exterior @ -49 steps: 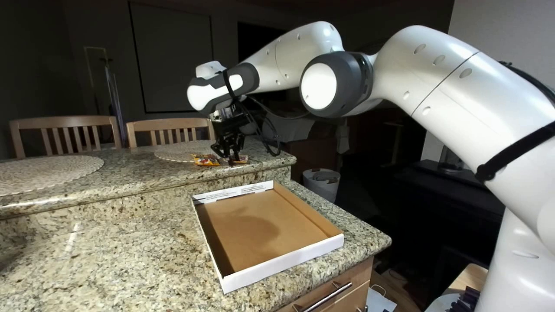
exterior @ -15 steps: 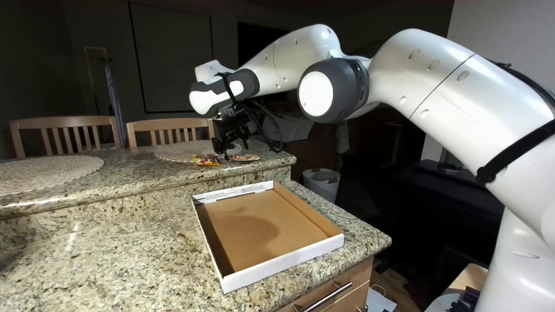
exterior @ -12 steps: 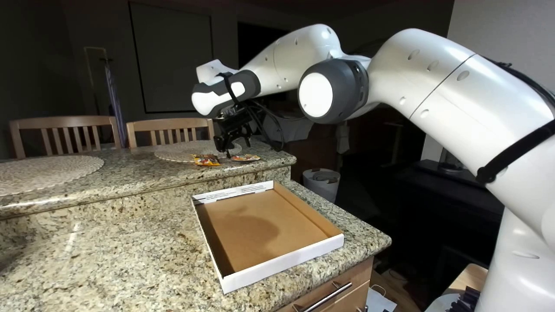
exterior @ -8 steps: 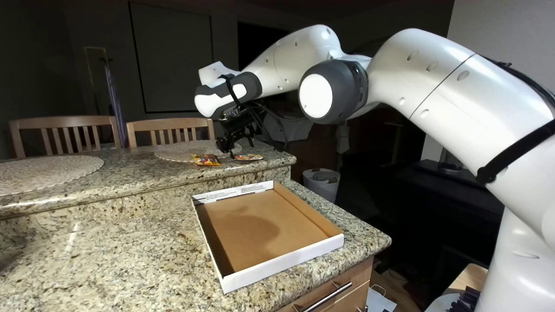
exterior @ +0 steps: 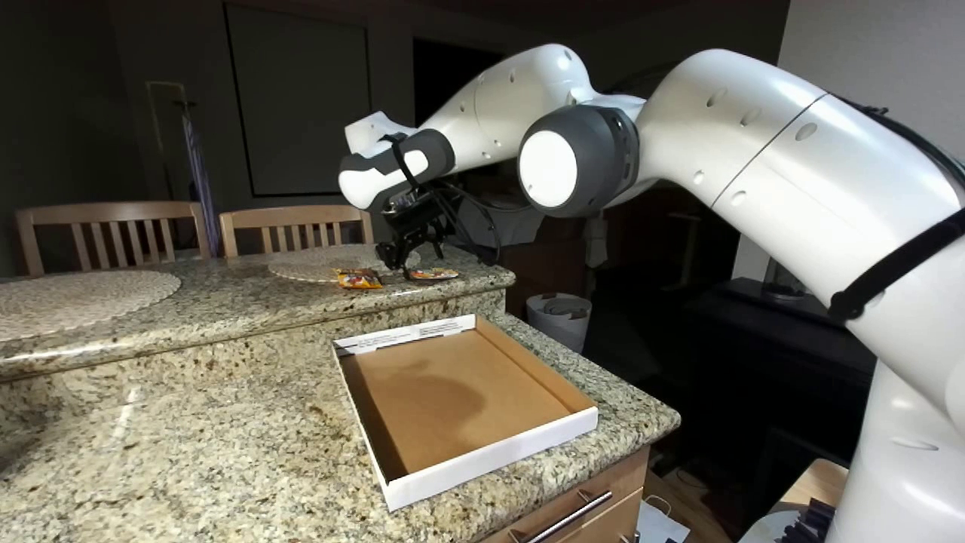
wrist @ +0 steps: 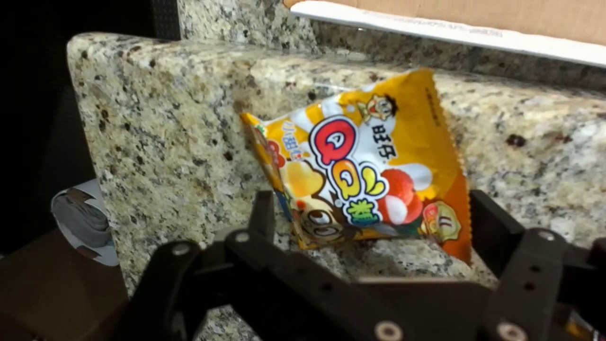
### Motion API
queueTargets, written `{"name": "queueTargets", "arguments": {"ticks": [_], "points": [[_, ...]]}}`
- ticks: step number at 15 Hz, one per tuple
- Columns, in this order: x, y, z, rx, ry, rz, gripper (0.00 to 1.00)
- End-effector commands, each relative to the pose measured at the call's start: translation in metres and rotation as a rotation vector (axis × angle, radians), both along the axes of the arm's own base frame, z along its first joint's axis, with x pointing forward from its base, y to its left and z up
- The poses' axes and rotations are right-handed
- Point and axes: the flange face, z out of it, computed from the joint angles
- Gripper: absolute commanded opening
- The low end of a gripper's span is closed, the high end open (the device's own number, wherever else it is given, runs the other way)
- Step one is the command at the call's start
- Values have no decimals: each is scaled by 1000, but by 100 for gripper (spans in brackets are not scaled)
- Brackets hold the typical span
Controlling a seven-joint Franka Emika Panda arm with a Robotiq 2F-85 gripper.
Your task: Place two sachets from the counter on the box
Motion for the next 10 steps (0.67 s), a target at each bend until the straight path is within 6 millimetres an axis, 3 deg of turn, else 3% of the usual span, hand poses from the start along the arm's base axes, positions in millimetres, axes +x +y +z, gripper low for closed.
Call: {"name": "queueTargets", "arguments": {"ticks": [1, 2, 10], "points": [[-6, -1, -6, -38, 14, -13, 75], [-7, -2, -8, -35, 31, -16, 73], [-14, 1, -6, -20, 72, -41, 21]]}}
